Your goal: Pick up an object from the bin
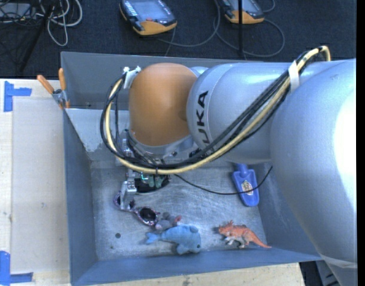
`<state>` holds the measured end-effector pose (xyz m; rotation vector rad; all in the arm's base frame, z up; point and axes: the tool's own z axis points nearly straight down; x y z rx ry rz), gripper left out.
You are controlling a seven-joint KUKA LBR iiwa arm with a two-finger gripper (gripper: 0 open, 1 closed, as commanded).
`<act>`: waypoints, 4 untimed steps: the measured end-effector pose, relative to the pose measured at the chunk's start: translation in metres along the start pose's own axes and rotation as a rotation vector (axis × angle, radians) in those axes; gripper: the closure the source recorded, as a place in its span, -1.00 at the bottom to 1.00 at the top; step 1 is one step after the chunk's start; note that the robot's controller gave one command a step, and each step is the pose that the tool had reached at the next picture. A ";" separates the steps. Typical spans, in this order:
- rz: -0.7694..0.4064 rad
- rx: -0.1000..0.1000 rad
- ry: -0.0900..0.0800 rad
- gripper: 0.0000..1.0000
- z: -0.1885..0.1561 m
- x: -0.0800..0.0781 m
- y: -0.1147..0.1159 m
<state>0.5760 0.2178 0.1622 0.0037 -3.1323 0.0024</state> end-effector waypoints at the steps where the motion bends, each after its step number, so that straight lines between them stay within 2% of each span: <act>1: 0.003 -0.001 -0.007 -1.00 -0.004 -0.002 -0.001; 2: 0.030 -0.005 -0.007 1.00 0.083 0.020 -0.039; 3: 0.031 -0.005 -0.007 1.00 0.083 0.020 -0.039; 4: -0.082 -0.002 -0.010 1.00 -0.057 0.034 -0.032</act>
Offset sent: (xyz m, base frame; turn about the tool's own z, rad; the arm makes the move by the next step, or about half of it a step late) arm -0.0201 -0.0416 -0.0819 0.0296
